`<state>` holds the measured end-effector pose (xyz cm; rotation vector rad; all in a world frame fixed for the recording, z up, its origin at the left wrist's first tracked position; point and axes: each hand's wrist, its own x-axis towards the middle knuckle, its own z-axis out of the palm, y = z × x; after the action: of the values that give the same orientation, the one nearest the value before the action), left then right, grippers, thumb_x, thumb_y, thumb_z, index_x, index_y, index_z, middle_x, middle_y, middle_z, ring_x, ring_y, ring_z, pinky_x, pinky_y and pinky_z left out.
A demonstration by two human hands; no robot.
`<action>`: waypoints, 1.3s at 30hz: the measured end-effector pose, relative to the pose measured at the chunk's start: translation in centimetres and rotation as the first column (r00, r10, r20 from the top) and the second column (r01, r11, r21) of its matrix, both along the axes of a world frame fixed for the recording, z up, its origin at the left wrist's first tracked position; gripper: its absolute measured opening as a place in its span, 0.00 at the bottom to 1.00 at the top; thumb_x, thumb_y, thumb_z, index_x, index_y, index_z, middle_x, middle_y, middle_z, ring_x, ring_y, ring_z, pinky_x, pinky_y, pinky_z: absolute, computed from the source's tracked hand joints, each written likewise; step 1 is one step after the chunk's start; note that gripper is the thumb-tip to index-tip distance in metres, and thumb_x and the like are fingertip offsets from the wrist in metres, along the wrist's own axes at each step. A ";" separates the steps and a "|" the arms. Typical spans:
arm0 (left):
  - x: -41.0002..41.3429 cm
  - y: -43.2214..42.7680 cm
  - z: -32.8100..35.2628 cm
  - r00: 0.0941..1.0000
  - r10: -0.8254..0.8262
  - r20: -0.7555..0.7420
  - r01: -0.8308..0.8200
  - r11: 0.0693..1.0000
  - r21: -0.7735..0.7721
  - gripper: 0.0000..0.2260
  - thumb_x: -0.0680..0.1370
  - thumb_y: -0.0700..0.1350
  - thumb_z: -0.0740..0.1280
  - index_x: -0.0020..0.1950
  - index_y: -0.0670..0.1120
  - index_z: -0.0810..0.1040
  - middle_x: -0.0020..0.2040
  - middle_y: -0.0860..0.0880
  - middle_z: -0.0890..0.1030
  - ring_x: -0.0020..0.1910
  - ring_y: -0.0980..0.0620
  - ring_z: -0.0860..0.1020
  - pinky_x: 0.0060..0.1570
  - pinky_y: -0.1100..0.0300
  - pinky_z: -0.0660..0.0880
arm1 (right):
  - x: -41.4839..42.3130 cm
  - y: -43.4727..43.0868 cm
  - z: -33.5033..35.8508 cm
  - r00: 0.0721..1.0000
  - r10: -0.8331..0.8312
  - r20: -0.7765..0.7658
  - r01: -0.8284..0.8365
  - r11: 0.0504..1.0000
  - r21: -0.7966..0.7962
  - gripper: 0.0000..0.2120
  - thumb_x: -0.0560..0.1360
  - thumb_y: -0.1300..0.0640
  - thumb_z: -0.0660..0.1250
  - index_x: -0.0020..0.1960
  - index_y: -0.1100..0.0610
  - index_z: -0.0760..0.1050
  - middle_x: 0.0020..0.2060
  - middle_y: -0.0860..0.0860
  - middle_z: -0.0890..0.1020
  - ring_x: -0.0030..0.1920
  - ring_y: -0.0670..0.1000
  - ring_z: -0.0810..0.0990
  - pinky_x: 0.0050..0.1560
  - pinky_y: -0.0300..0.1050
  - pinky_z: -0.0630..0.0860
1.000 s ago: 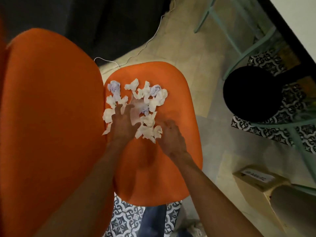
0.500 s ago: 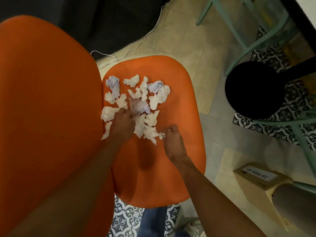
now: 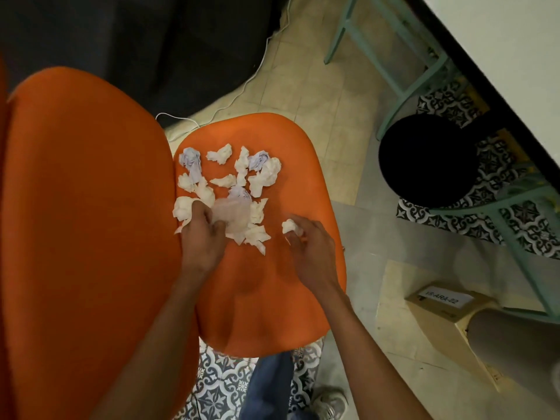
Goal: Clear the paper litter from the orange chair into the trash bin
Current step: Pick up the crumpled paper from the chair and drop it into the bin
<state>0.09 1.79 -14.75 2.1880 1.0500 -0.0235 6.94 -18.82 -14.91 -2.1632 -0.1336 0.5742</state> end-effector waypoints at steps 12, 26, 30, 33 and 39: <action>-4.1 -15.3 9.3 0.991 -0.036 0.131 0.059 0.982 -0.180 0.12 0.78 0.57 0.74 0.44 0.51 0.77 0.39 0.56 0.81 0.37 0.55 0.80 0.37 0.54 0.78 | -8.6 -14.0 8.3 0.986 -0.148 -0.079 0.163 0.951 0.263 0.16 0.88 0.57 0.62 0.71 0.41 0.78 0.65 0.45 0.83 0.56 0.45 0.85 0.61 0.48 0.83; -9.1 -41.3 16.3 0.922 -0.298 0.247 0.383 0.799 -0.464 0.08 0.83 0.39 0.68 0.54 0.52 0.71 0.39 0.45 0.83 0.31 0.48 0.80 0.27 0.53 0.75 | -18.4 -37.2 17.9 0.796 -0.591 -0.132 0.591 0.709 0.384 0.16 0.80 0.65 0.72 0.60 0.46 0.77 0.53 0.42 0.86 0.50 0.49 0.88 0.55 0.55 0.85; -7.9 -47.4 17.0 0.885 -0.372 0.279 0.464 0.751 -0.470 0.05 0.86 0.42 0.65 0.57 0.51 0.70 0.34 0.50 0.79 0.28 0.50 0.74 0.27 0.55 0.72 | -19.5 -42.0 18.8 0.704 -0.694 -0.149 0.690 0.619 0.375 0.17 0.79 0.66 0.72 0.59 0.46 0.79 0.54 0.39 0.86 0.50 0.47 0.87 0.55 0.52 0.85; -6.1 -51.6 17.2 0.857 -0.432 0.280 0.514 0.682 -0.521 0.02 0.87 0.46 0.62 0.56 0.51 0.69 0.34 0.46 0.76 0.28 0.48 0.72 0.26 0.55 0.71 | -19.5 -45.6 18.8 0.641 -0.756 -0.134 0.742 0.565 0.360 0.17 0.80 0.66 0.72 0.60 0.45 0.80 0.53 0.39 0.86 0.49 0.48 0.87 0.52 0.43 0.82; -1.1 -58.7 16.1 0.757 -0.614 0.221 0.634 0.610 -0.475 0.11 0.86 0.60 0.59 0.56 0.53 0.68 0.36 0.50 0.77 0.31 0.51 0.74 0.33 0.51 0.74 | -17.4 -51.2 16.8 0.495 -0.869 -0.017 0.851 0.480 0.211 0.18 0.80 0.62 0.71 0.59 0.40 0.80 0.46 0.41 0.85 0.43 0.50 0.85 0.46 0.41 0.80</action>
<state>-0.98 -56.92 1.39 1.9046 0.1450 -0.5328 -10.43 -69.97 1.90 -1.7420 0.8137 -0.1516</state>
